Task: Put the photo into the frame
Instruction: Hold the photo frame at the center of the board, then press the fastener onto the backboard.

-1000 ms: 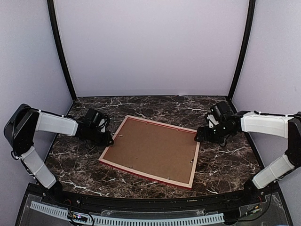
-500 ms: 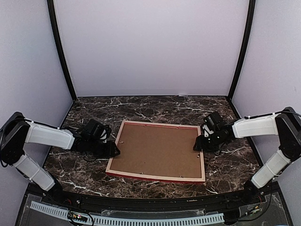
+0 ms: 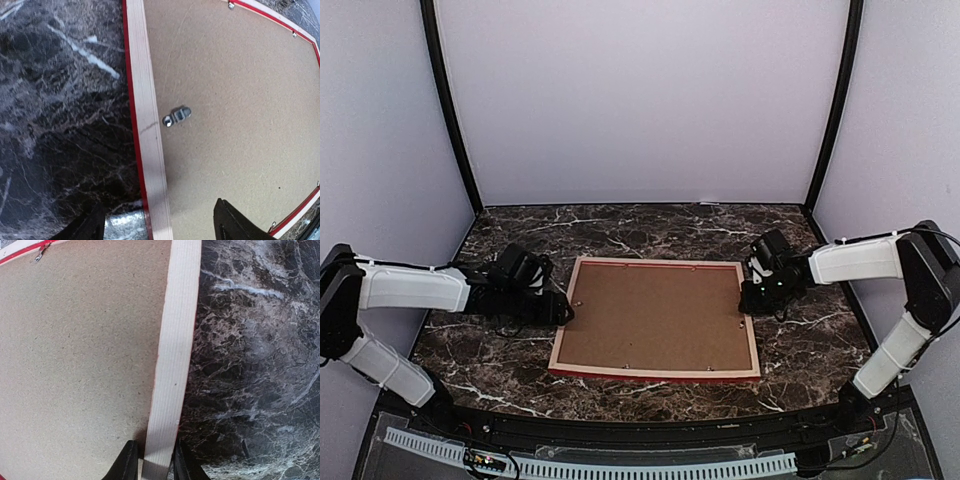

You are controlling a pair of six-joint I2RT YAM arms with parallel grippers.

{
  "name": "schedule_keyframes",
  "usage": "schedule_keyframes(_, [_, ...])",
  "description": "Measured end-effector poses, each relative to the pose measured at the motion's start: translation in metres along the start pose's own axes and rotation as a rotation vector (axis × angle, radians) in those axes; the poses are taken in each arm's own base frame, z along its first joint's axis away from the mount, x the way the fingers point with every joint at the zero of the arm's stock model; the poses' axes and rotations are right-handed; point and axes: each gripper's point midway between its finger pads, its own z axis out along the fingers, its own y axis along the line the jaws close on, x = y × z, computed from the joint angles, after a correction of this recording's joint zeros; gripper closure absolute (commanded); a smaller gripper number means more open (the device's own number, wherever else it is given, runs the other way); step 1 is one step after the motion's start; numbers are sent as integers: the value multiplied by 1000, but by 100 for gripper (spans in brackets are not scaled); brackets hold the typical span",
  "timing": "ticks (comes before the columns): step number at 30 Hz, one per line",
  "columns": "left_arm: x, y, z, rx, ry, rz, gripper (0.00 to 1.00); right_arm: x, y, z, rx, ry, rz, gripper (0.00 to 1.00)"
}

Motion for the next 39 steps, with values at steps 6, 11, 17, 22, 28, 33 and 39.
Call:
schedule_keyframes(6, [-35,-4,-6,-54,-60,80,20,-1,-1,0,5,-2,-20,77])
schedule_keyframes(11, [-57,-6,1,-70,-69,140,19,-1,-1,0,5,-5,-29,77])
schedule_keyframes(17, [-62,-5,21,-101,-12,201,19,0,-1,-1,3,-11,-35,77])
schedule_keyframes(22, [-55,1,39,-129,50,239,20,0,-1,-1,2,-11,-37,77])
schedule_keyframes(28, [-48,5,48,-145,90,258,25,0,-1,-1,0,-10,-37,77])
schedule_keyframes(33, [-52,3,53,-144,89,268,32,0,-1,-1,-5,-8,-33,77])
schedule_keyframes(39, [-57,0,57,-135,78,258,45,0,-1,-1,-5,-7,-33,77])
